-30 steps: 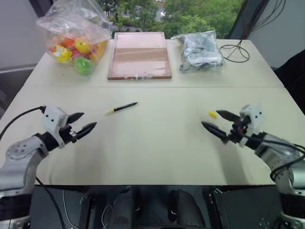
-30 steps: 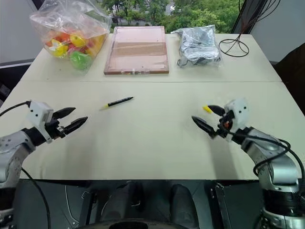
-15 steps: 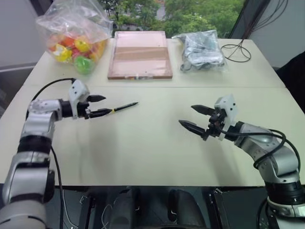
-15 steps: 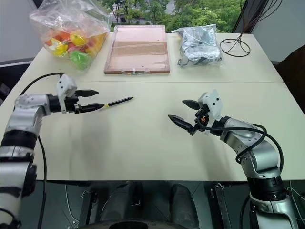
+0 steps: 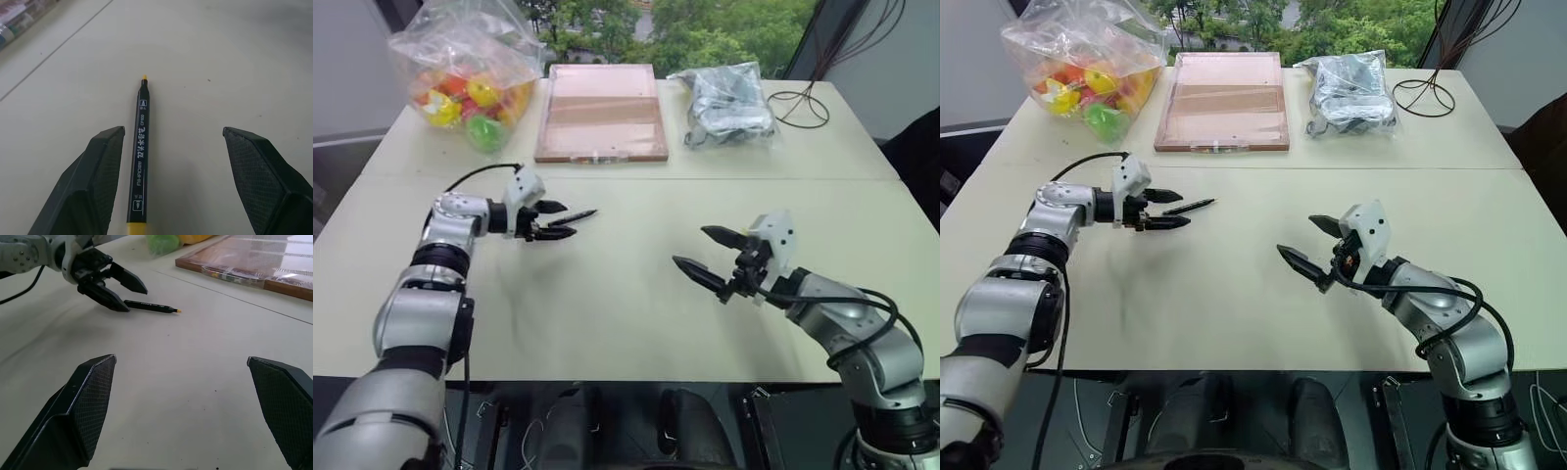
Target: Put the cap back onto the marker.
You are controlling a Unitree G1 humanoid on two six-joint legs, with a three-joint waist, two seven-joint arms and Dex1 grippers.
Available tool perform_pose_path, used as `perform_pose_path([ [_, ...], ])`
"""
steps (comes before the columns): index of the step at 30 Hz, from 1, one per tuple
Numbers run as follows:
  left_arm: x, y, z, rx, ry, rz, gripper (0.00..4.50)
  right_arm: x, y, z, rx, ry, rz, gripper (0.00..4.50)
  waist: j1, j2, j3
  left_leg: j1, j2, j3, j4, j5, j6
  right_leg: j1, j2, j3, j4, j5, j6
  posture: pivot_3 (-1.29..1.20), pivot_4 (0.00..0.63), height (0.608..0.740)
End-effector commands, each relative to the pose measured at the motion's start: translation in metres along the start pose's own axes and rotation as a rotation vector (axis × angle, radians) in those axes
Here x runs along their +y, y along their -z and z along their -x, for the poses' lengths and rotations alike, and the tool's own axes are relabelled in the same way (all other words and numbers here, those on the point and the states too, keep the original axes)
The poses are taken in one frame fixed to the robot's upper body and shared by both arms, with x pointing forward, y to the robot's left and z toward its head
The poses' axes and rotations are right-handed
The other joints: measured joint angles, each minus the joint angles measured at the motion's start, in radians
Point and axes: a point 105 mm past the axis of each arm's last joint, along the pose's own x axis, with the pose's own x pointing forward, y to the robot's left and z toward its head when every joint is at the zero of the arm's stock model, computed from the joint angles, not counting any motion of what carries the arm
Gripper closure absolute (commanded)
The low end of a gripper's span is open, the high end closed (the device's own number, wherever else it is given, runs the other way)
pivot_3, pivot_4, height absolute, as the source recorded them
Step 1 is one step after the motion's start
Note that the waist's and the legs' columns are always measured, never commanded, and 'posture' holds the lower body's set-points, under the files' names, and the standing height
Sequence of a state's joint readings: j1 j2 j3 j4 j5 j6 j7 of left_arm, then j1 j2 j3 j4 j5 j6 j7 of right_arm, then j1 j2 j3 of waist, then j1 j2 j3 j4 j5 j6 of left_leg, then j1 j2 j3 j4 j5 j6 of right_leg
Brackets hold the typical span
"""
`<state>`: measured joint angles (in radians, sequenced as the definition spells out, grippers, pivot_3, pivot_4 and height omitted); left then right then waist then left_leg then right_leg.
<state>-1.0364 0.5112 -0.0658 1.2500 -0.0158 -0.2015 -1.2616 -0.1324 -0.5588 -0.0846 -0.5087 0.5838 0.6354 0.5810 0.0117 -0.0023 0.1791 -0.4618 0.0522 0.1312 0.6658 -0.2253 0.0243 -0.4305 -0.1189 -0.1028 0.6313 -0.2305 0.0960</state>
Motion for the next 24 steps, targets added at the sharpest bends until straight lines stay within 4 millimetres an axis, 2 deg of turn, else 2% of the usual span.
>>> perform_pose_path([
  [1, 0.007, -0.010, -0.001, -0.020, -0.047, -0.029, 1.13, 0.003, -0.013, 0.001, -0.044, 0.003, 0.040, 0.05, 0.000, 0.000, 0.000, 0.000, 0.000, 0.000, 0.000, 0.000, 0.000, 0.000, 0.000, 0.000, 0.000, 0.000, 0.000, 0.00, 0.150, 0.740],
  [8, 0.012, -0.005, -0.005, -0.028, -0.123, 0.010, 1.13, 0.003, -0.014, 0.001, -0.055, 0.010, 0.036, 0.05, 0.000, 0.000, 0.000, 0.000, 0.000, 0.000, 0.000, 0.000, 0.000, 0.000, 0.000, 0.000, 0.000, 0.000, 0.000, 0.00, 0.150, 0.740],
  [24, 0.011, -0.003, -0.022, 0.030, -0.134, 0.020, 1.13, 0.005, -0.010, 0.003, -0.053, 0.050, 0.022, 0.05, 0.001, 0.000, 0.000, 0.000, 0.000, -0.001, 0.001, 0.000, 0.000, 0.001, 0.000, 0.000, 0.001, 0.000, 0.000, 0.00, 0.150, 0.740],
])
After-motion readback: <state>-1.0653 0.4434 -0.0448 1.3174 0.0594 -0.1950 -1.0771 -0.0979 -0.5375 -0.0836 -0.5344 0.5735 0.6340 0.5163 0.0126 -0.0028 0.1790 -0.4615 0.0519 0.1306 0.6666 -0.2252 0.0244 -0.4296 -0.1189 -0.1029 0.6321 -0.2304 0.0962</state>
